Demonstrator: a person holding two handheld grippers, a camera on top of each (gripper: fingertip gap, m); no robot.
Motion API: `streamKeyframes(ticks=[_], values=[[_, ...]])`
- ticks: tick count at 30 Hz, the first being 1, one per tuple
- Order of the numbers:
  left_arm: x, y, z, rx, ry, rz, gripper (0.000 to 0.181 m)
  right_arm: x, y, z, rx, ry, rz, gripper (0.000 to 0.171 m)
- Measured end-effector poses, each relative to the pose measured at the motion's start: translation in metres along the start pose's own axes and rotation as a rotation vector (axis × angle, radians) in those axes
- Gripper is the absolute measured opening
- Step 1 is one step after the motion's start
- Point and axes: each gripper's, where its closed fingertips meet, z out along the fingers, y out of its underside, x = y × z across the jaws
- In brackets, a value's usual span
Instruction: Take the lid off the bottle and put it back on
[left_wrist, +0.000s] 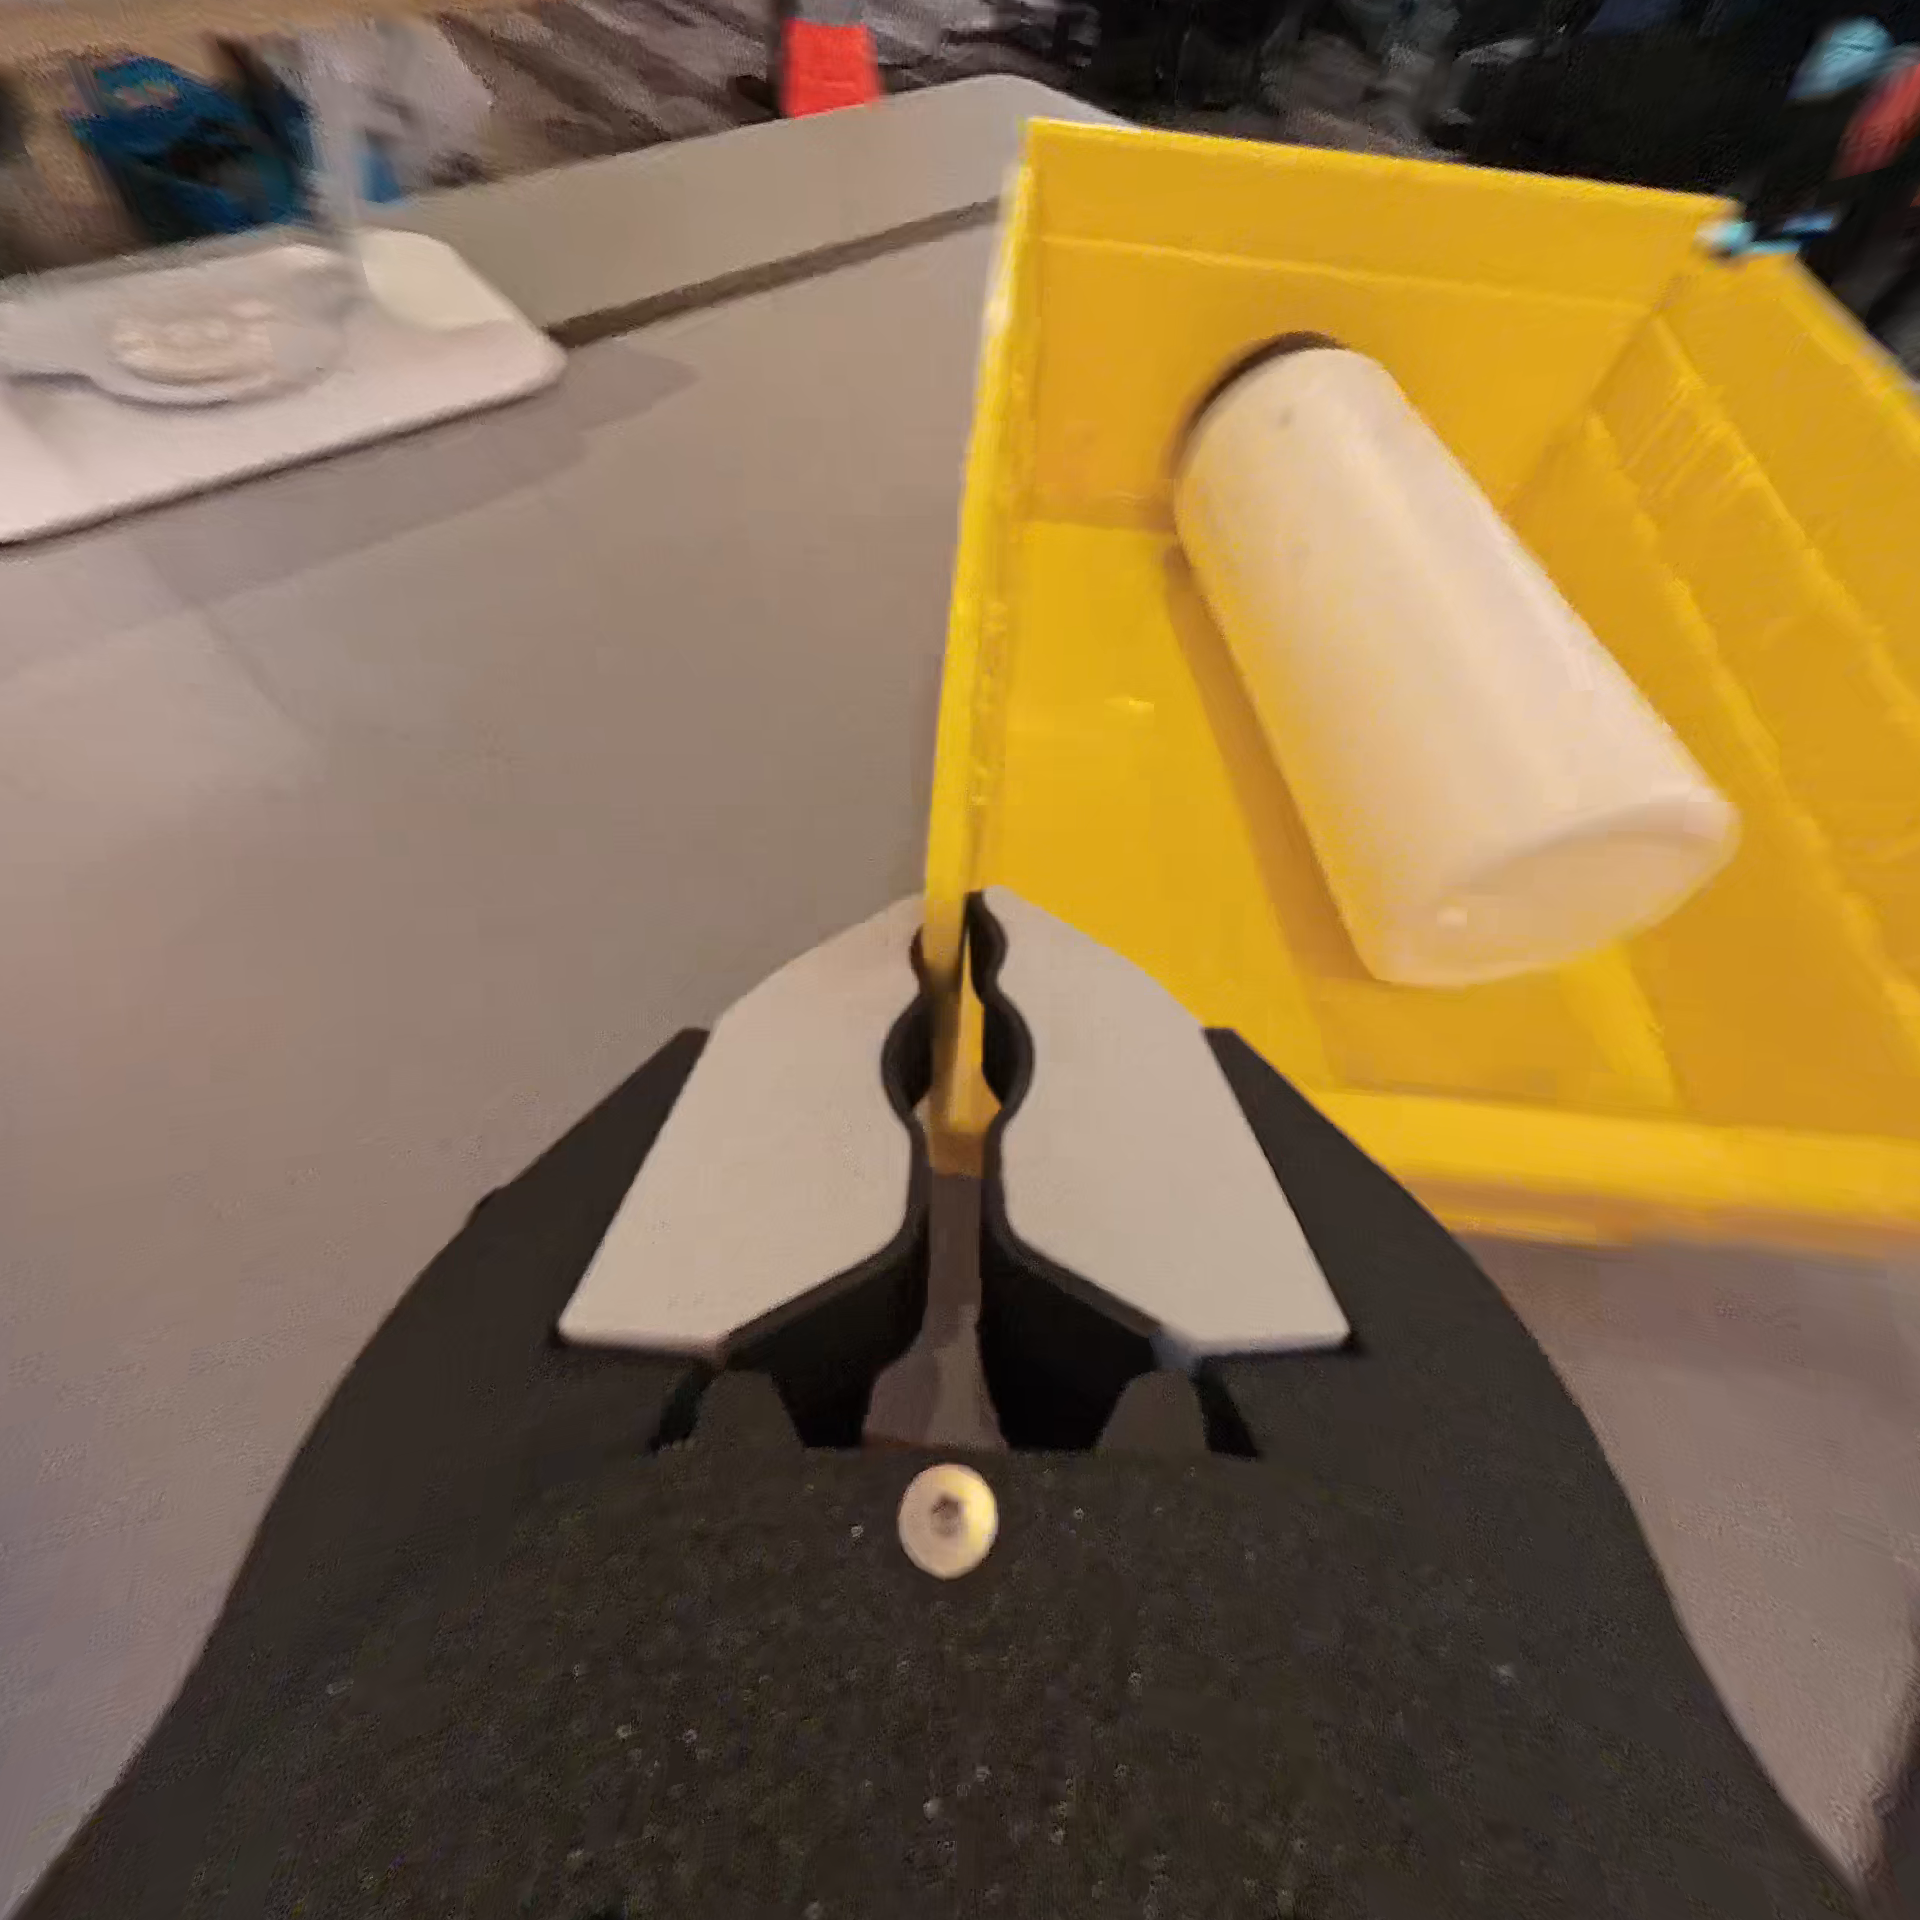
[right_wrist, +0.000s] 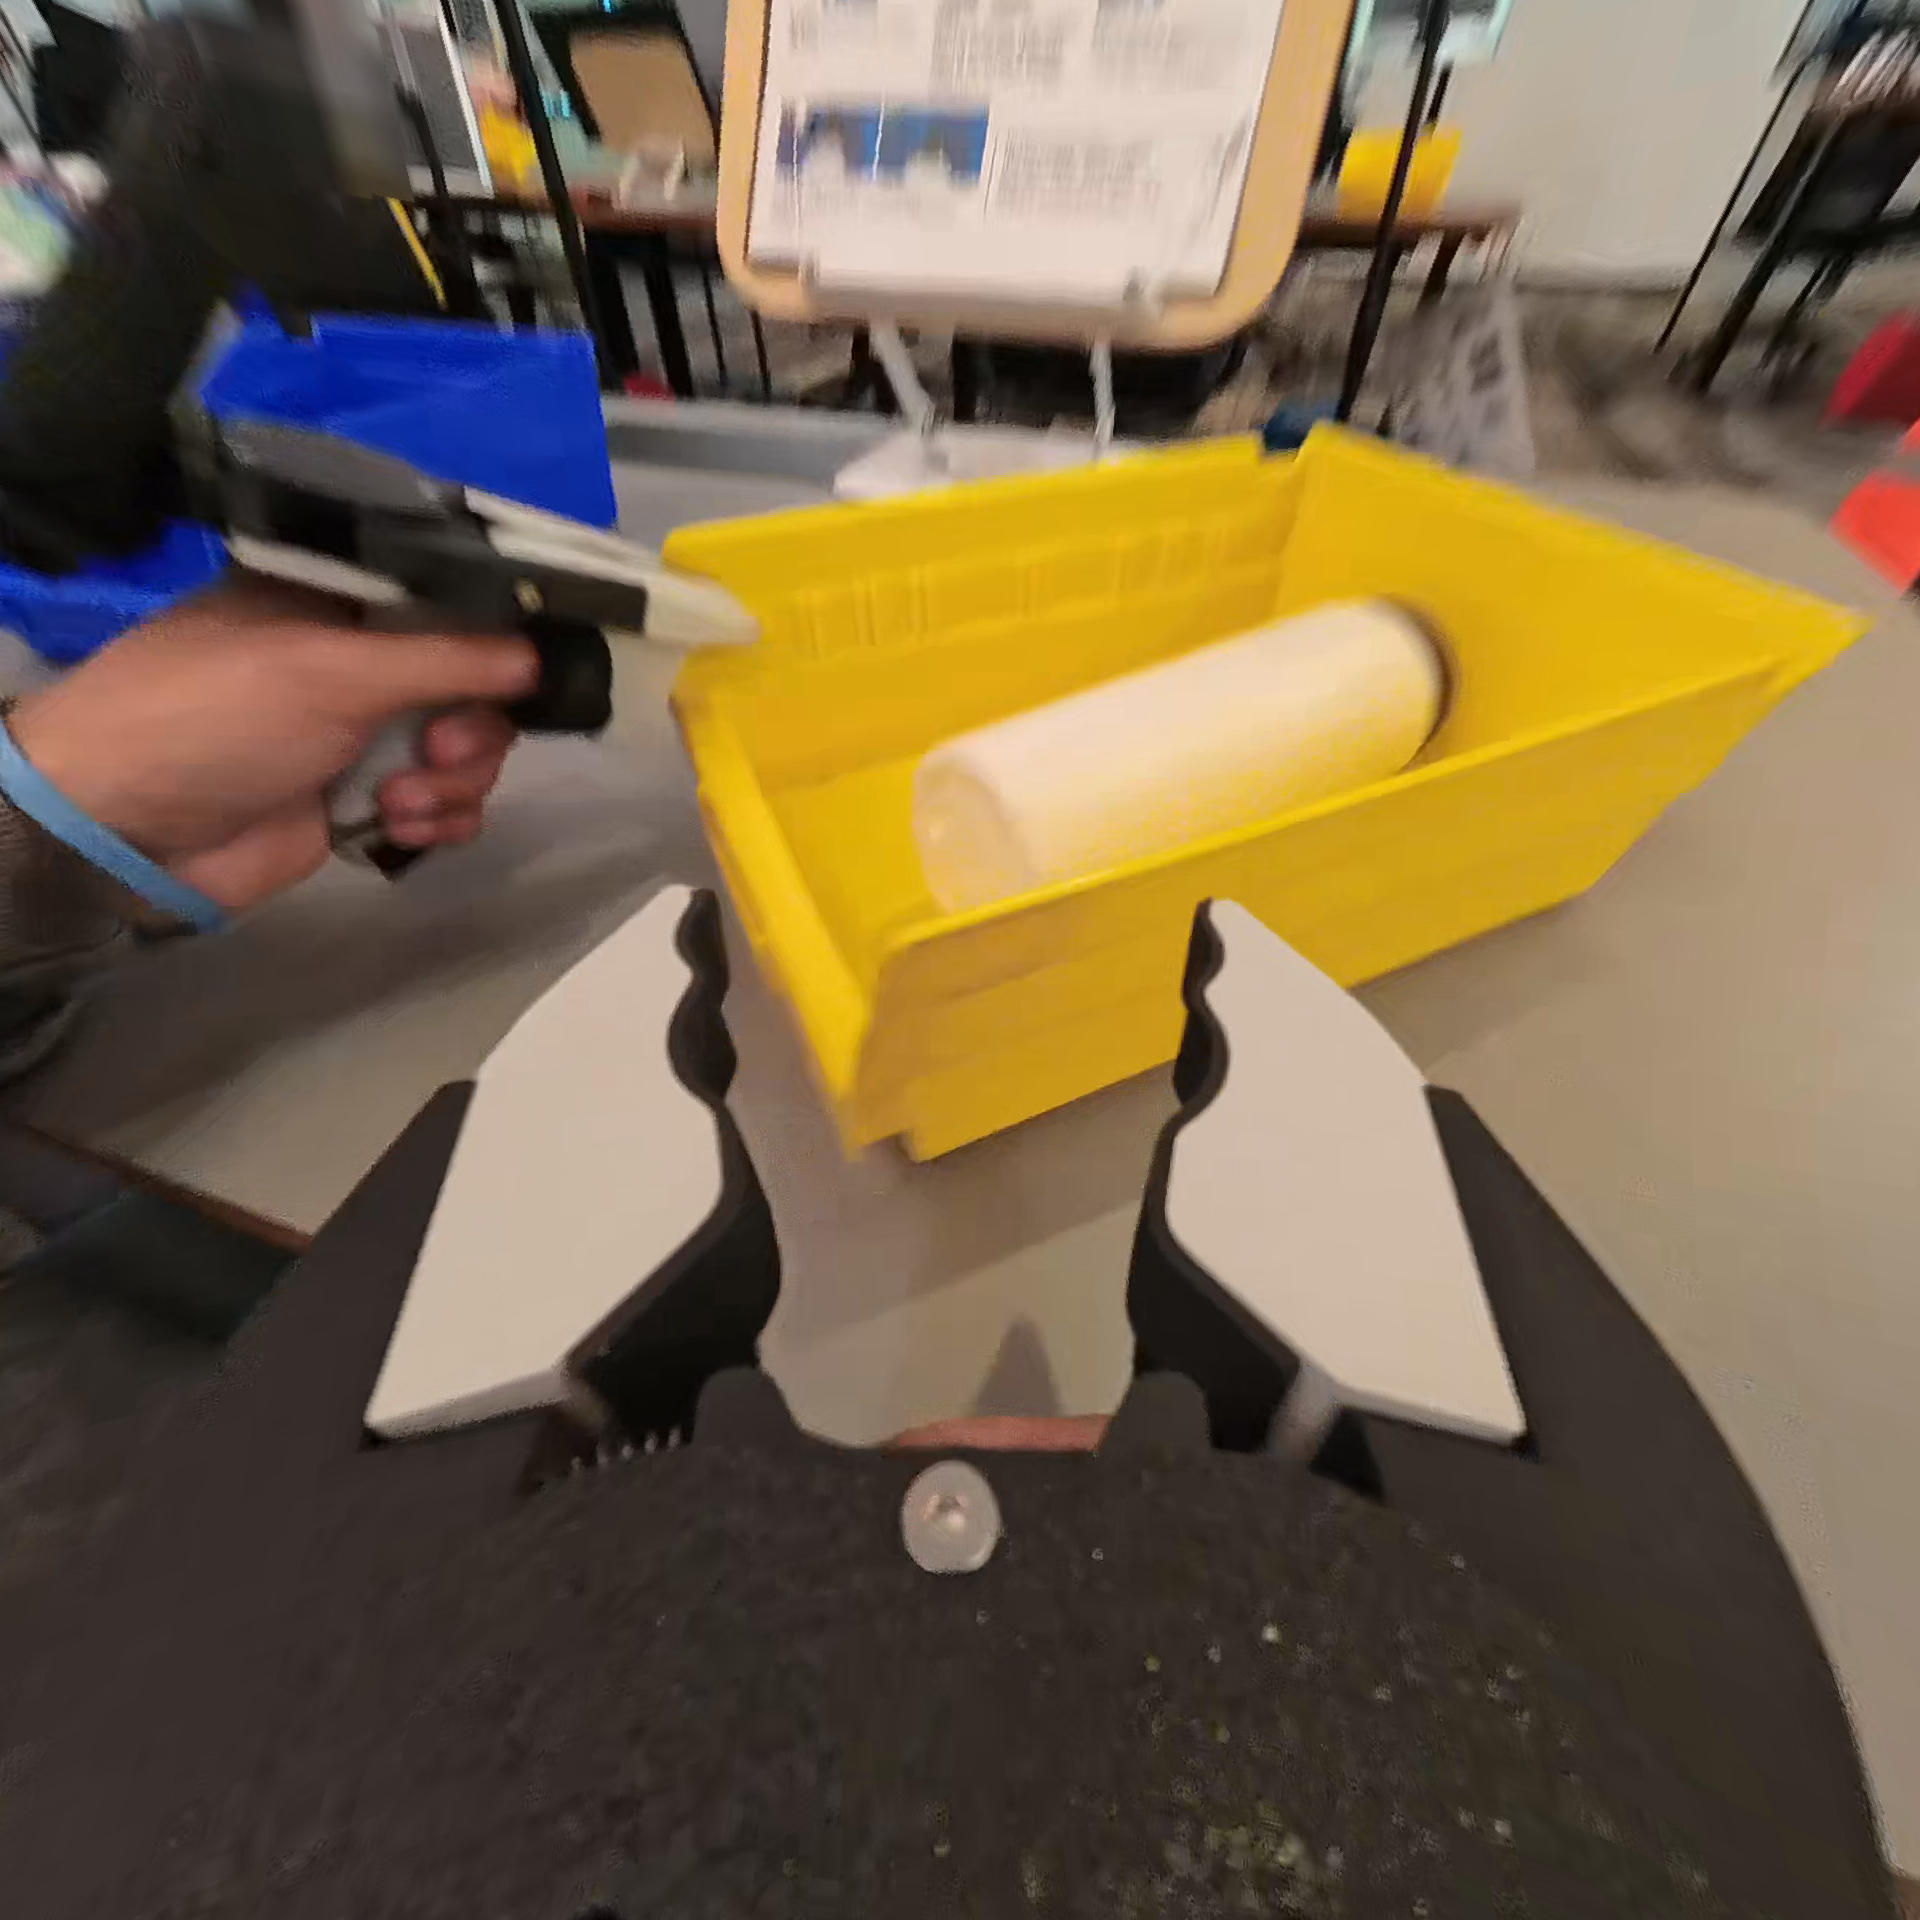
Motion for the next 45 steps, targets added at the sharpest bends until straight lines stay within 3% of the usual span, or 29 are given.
streamKeyframes(ticks=[1, 3, 5, 10, 16, 21, 25, 26, 27, 28, 29, 32, 34, 36, 38, 40, 42, 45], values=[[0.006, 0.002, -0.003, -0.017, 0.05, -0.028, 0.002, -0.005, 0.013, 0.006, -0.056, 0.004, 0.011, 0.084], [0.005, 0.006, -0.009, -0.026, 0.0, -0.027, 0.002, -0.002, 0.031, 0.018, -0.127, 0.089, 0.039, 0.076], [0.009, 0.008, -0.018, -0.026, -0.033, 0.019, 0.002, 0.02, 0.034, 0.023, -0.159, 0.246, 0.044, 0.045], [-0.013, 0.001, -0.063, 0.061, -0.217, 0.013, 0.003, 0.026, 0.007, 0.051, -0.118, 0.314, 0.099, 0.015], [-0.083, 0.0, -0.12, 0.116, -0.442, -0.052, 0.005, -0.019, -0.044, 0.129, -0.058, 0.224, 0.037, 0.004], [-0.128, 0.025, -0.142, 0.1, -0.508, -0.169, 0.005, -0.065, -0.05, 0.178, -0.062, 0.152, -0.005, 0.004], [-0.126, 0.047, -0.134, 0.085, -0.316, -0.359, 0.012, -0.069, -0.026, 0.194, -0.084, 0.147, -0.001, 0.004], [-0.12, 0.053, -0.135, 0.069, -0.266, -0.391, 0.023, -0.067, -0.019, 0.196, -0.097, 0.146, -0.014, 0.004], [-0.116, 0.055, -0.143, 0.079, -0.242, -0.432, 0.048, -0.067, -0.014, 0.194, -0.117, 0.129, -0.016, 0.008], [-0.11, 0.054, -0.155, 0.105, -0.21, -0.467, 0.068, -0.069, -0.015, 0.189, -0.113, 0.096, -0.011, 0.025], [-0.104, 0.052, -0.173, 0.138, -0.176, -0.494, 0.072, -0.069, -0.02, 0.178, -0.089, 0.07, -0.003, 0.043], [-0.126, 0.055, -0.247, 0.256, -0.244, -0.497, 0.07, -0.084, -0.044, 0.135, 0.027, -0.093, -0.034, 0.051], [-0.181, 0.076, -0.293, 0.233, -0.445, -0.451, 0.066, -0.108, -0.053, 0.11, 0.078, -0.259, -0.06, 0.049], [-0.24, 0.105, -0.315, 0.141, -0.593, -0.447, 0.062, -0.141, -0.054, 0.102, 0.048, -0.42, -0.079, 0.043], [-0.278, 0.128, -0.31, 0.028, -0.605, -0.508, 0.064, -0.178, -0.052, 0.105, -0.004, -0.534, -0.02, 0.058], [-0.297, 0.121, -0.296, 0.063, -0.539, -0.539, 0.066, -0.211, -0.043, 0.109, -0.025, -0.581, 0.068, 0.049], [-0.305, 0.101, -0.282, 0.133, -0.491, -0.528, 0.063, -0.247, -0.019, 0.109, -0.099, -0.613, 0.1, 0.055], [-0.323, 0.113, -0.27, 0.015, -0.585, -0.475, 0.035, -0.281, 0.02, 0.116, -0.207, -0.541, 0.059, 0.061]])
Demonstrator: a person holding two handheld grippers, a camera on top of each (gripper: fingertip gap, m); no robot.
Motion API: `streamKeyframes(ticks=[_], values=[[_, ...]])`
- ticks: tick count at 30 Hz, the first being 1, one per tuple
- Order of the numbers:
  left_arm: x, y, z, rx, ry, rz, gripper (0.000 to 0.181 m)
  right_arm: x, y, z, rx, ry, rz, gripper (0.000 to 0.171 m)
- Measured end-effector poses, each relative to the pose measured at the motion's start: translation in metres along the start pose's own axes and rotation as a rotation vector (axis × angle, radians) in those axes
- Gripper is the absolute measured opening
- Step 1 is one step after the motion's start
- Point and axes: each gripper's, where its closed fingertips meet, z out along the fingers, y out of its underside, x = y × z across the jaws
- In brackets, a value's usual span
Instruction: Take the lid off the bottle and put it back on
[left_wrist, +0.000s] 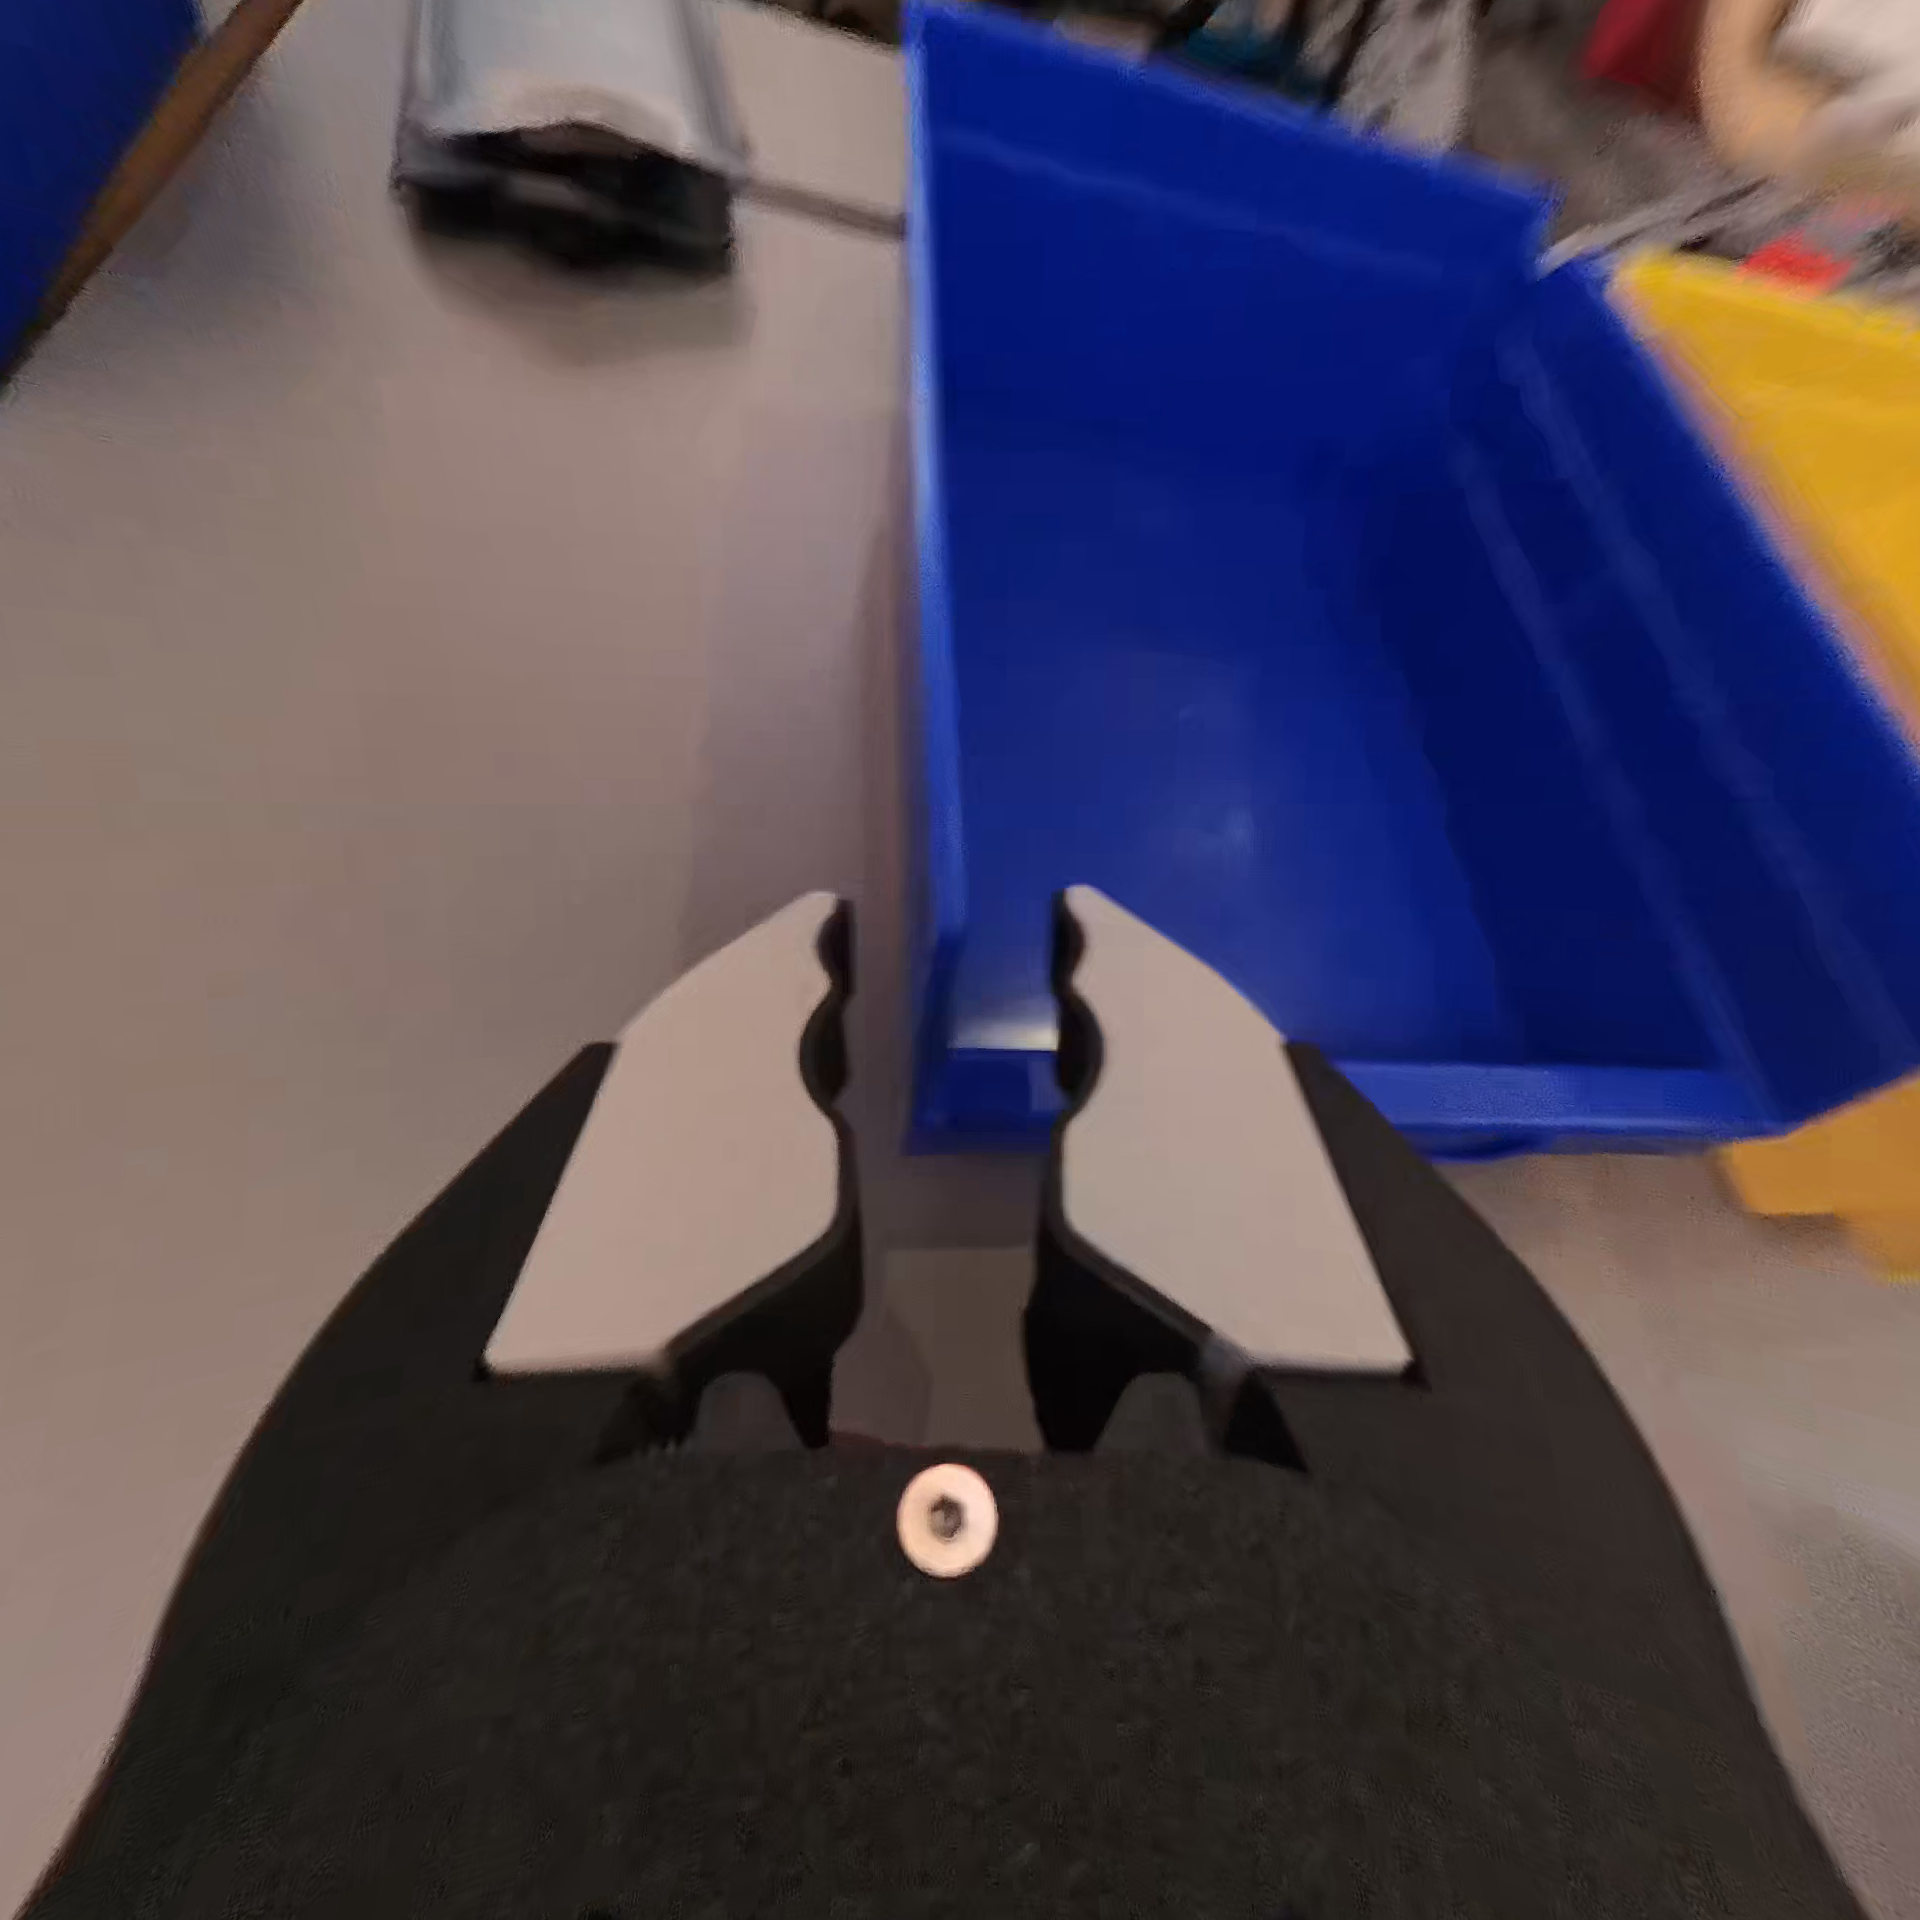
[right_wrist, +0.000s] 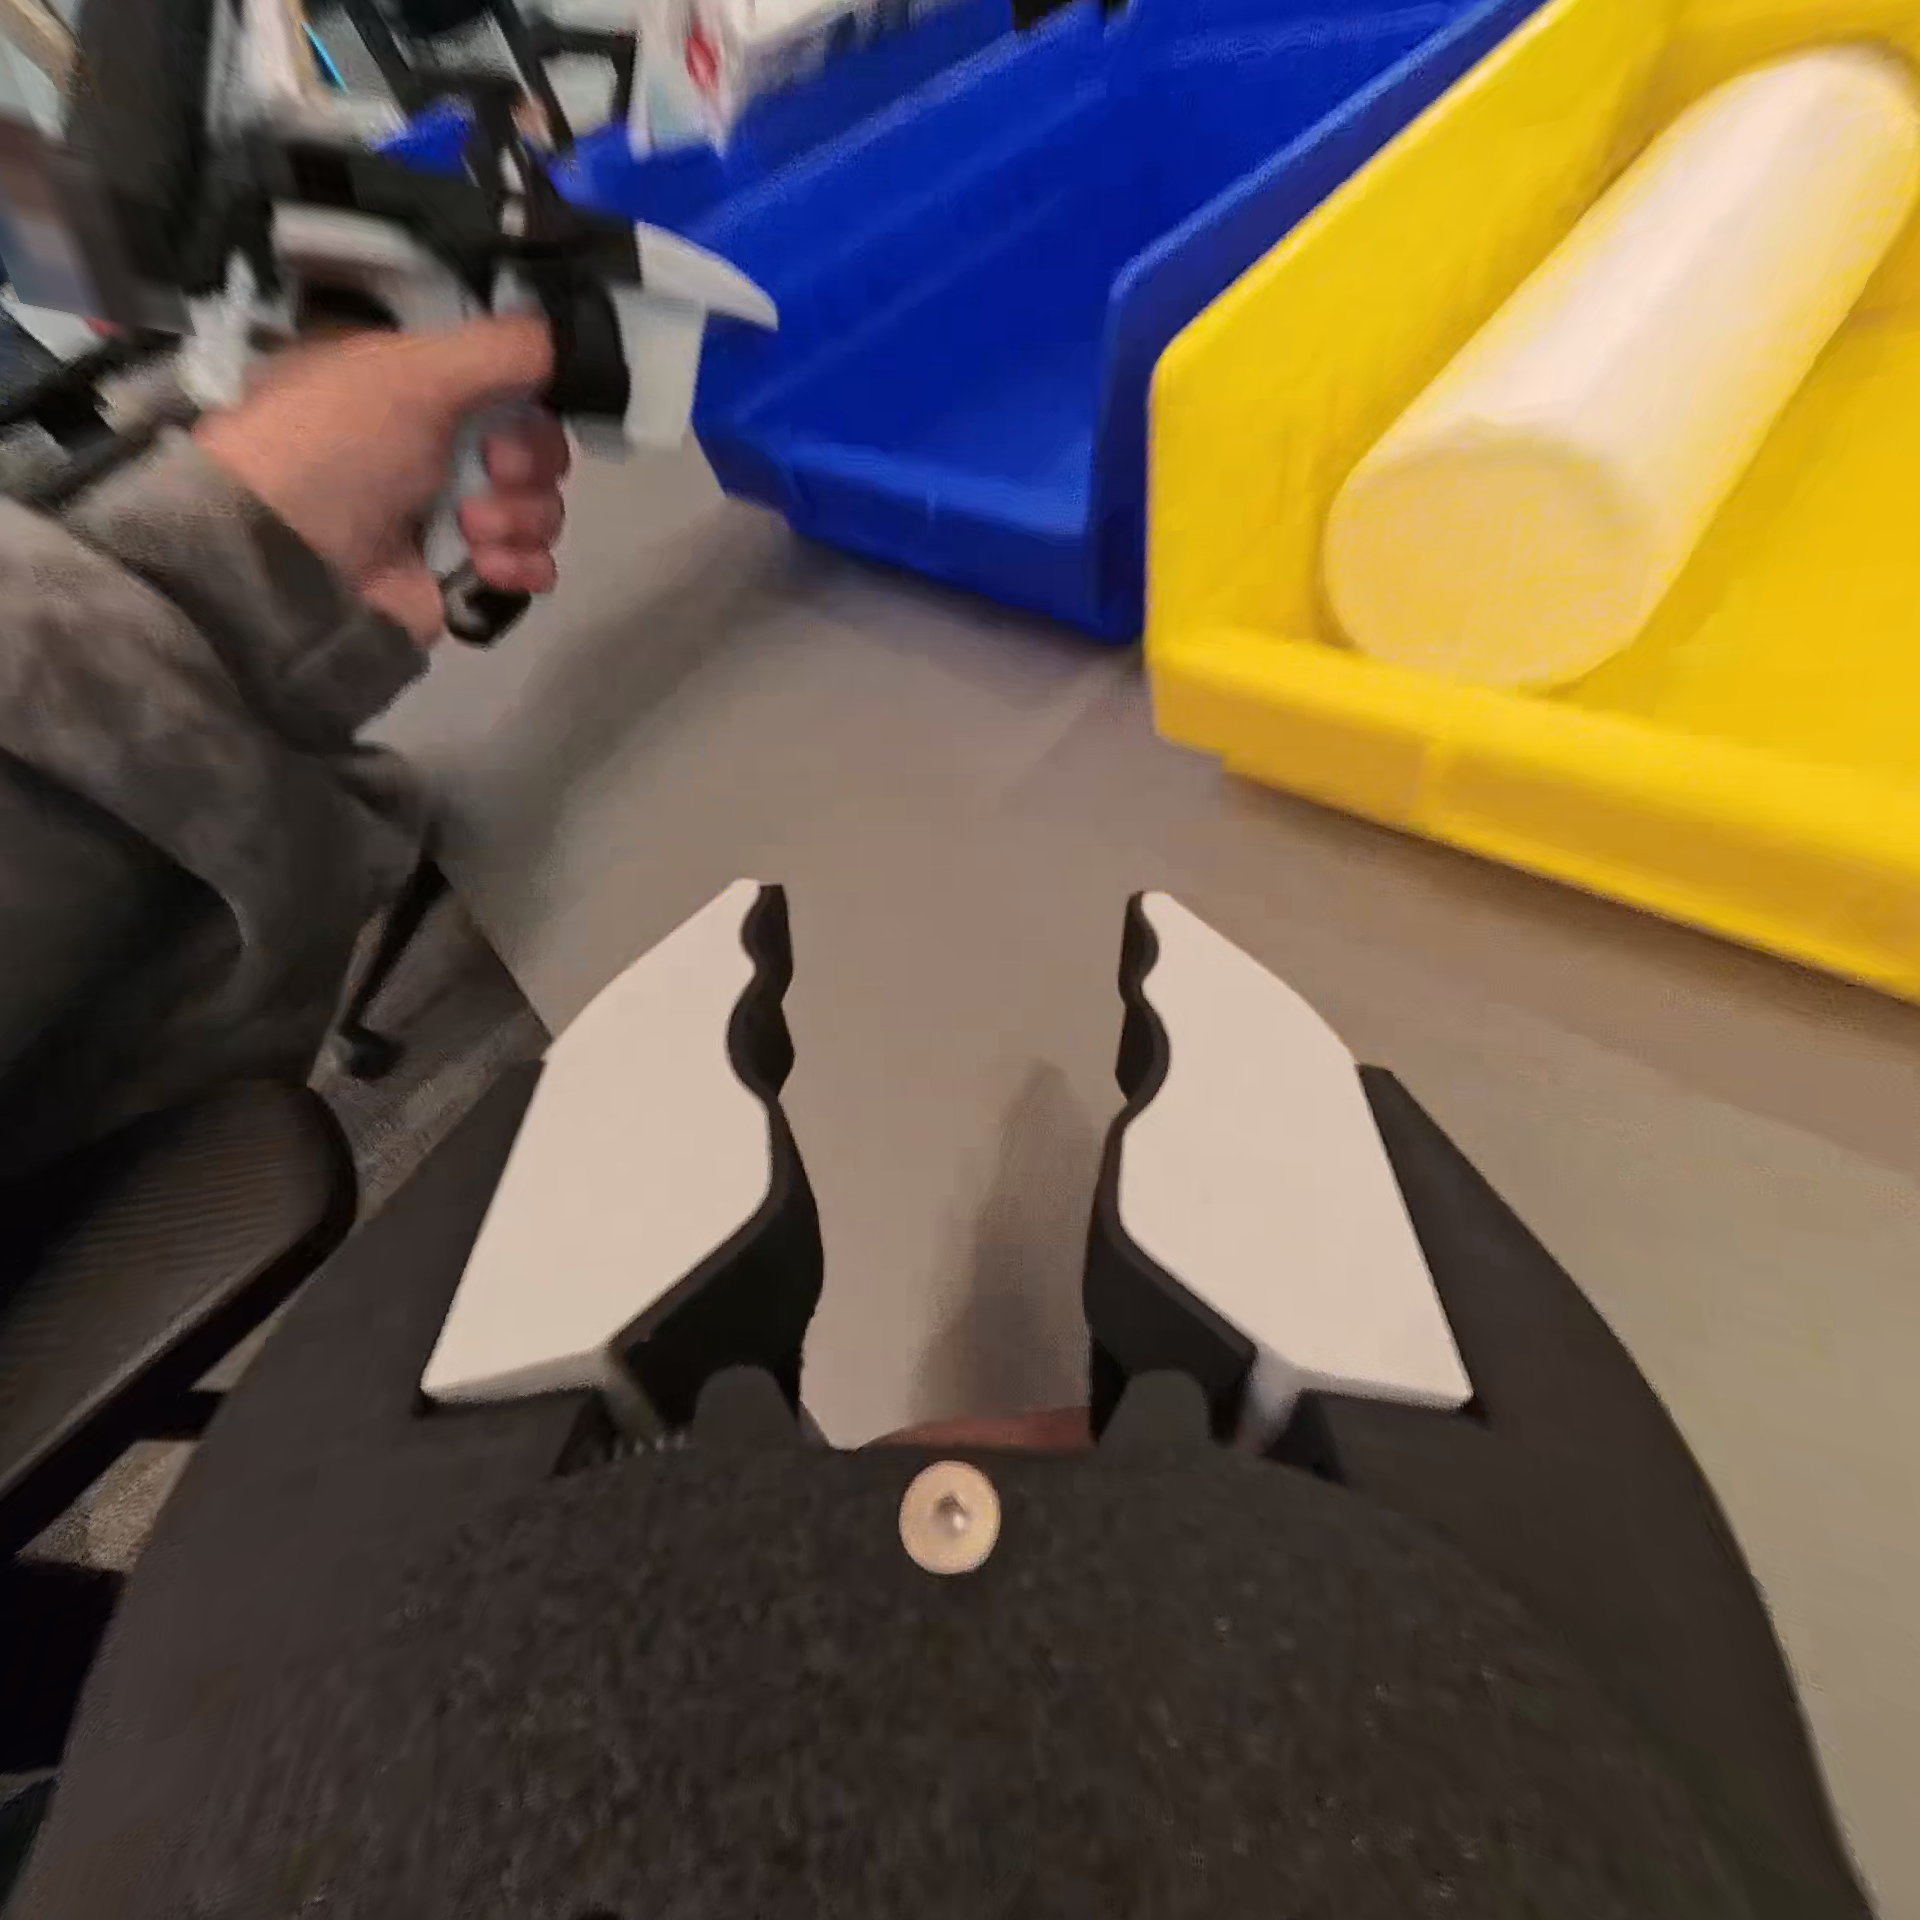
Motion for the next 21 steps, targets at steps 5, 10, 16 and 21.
streamKeyframes(ticks=[5, 10, 16, 21], values=[[-0.001, 0.025, -0.03, 0.005, -0.089, 0.048, 0.003, -0.012, 0.002, 0.029, -0.07, 0.097, -0.065, 0.065], [0.025, 0.076, -0.099, -0.021, -0.138, 0.106, 0.005, -0.025, -0.017, 0.05, -0.04, 0.113, -0.059, 0.068], [0.039, 0.103, -0.154, 0.03, -0.118, 0.048, 0.006, -0.012, -0.023, 0.052, -0.082, 0.259, -0.074, 0.01], [0.063, 0.07, -0.197, 0.185, -0.243, 0.186, 0.005, -0.025, -0.064, 0.018, 0.025, 0.292, -0.128, 0.004]])
